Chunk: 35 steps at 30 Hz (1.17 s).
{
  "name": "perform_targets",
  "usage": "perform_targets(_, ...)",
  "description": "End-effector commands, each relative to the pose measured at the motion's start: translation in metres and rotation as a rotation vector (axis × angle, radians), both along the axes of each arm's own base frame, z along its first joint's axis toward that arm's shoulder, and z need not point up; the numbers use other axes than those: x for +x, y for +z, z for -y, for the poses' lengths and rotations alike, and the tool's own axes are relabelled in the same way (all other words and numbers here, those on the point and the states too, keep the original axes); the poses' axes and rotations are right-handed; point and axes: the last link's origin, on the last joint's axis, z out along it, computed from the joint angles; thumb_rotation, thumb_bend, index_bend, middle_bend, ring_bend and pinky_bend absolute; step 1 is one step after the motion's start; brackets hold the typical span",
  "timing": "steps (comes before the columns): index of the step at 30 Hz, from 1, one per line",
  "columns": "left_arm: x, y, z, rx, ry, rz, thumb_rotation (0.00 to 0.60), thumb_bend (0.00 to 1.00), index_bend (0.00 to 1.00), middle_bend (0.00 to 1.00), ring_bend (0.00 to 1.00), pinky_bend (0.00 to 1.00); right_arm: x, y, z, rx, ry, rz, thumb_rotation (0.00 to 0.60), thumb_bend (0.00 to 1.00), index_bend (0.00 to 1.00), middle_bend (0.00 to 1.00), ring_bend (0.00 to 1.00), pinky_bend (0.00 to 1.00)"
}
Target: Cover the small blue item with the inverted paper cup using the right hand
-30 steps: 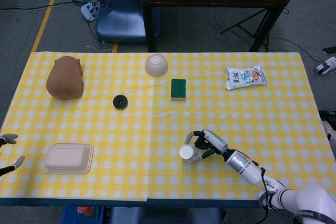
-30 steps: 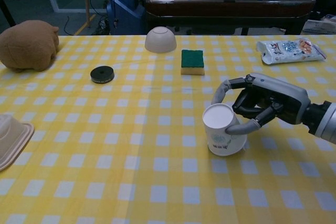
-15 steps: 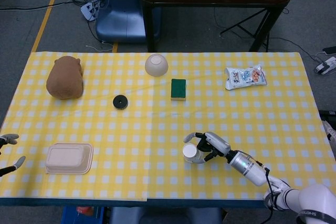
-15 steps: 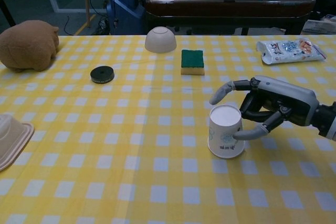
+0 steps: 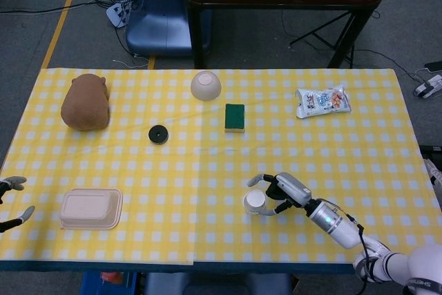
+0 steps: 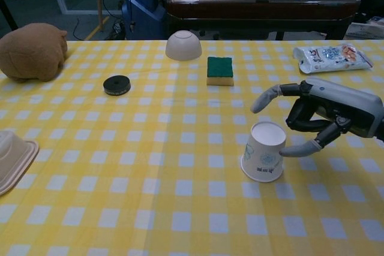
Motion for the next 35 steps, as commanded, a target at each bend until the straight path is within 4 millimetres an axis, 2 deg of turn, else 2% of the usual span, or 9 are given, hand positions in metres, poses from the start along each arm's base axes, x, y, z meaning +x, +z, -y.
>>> perform_targets(1, 0.000, -0.001, 0.000, -0.002, 0.000, -0.001, 0.600, 0.22, 0.39, 0.43, 0.37, 0.49, -0.001, 0.020, -0.008, -0.151, 0.033, -0.119, 0.600, 0.00, 0.32, 1.00, 1.00, 1.00)
perform_targets(6, 0.000, -0.003, 0.000, -0.012, 0.000, -0.011, 0.600, 0.22, 0.39, 0.43, 0.37, 0.49, 0.002, 0.052, -0.021, -0.376, 0.065, -0.335, 0.600, 0.05, 0.38, 1.00, 1.00, 1.00)
perform_targets(10, 0.001, -0.007, 0.000, -0.023, -0.002, -0.028, 0.600, 0.22, 0.39, 0.43, 0.37, 0.49, 0.005, 0.079, -0.035, -0.509, 0.049, -0.492, 0.600, 0.07, 0.41, 0.85, 0.90, 1.00)
perform_targets(12, 0.002, -0.009, 0.001, -0.030, -0.005, -0.037, 0.600, 0.22, 0.39, 0.43, 0.37, 0.49, 0.006, 0.090, -0.042, -0.556, 0.031, -0.545, 0.600, 0.07, 0.41, 0.73, 0.77, 0.92)
perform_targets(13, 0.003, -0.010, 0.002, -0.035, -0.007, -0.044, 0.600, 0.22, 0.39, 0.43, 0.37, 0.49, 0.005, 0.098, -0.046, -0.588, 0.019, -0.579, 0.600, 0.07, 0.41, 0.70, 0.73, 0.88)
perform_targets(15, 0.004, -0.013, 0.003, -0.049, -0.008, -0.060, 0.600, 0.22, 0.39, 0.43, 0.37, 0.49, 0.003, 0.109, -0.052, -0.642, -0.005, -0.630, 0.600, 0.07, 0.41, 0.62, 0.60, 0.75)
perform_targets(20, 0.008, -0.020, 0.009, -0.091, -0.008, -0.099, 0.600, 0.22, 0.39, 0.43, 0.37, 0.49, -0.007, 0.130, -0.067, -0.718, -0.045, -0.699, 0.600, 0.08, 0.41, 0.50, 0.44, 0.55)
perform_targets(23, 0.008, -0.026, 0.013, -0.122, -0.002, -0.119, 0.600, 0.22, 0.39, 0.43, 0.37, 0.49, -0.015, 0.141, -0.076, -0.754, -0.068, -0.719, 0.600, 0.08, 0.41, 0.48, 0.41, 0.51)
perform_targets(35, 0.004, -0.036, 0.015, -0.121, -0.025, -0.122, 0.600, 0.22, 0.40, 0.43, 0.37, 0.49, -0.051, 0.164, -0.096, -0.814, -0.178, -0.695, 0.600, 0.08, 0.41, 0.48, 0.41, 0.51)
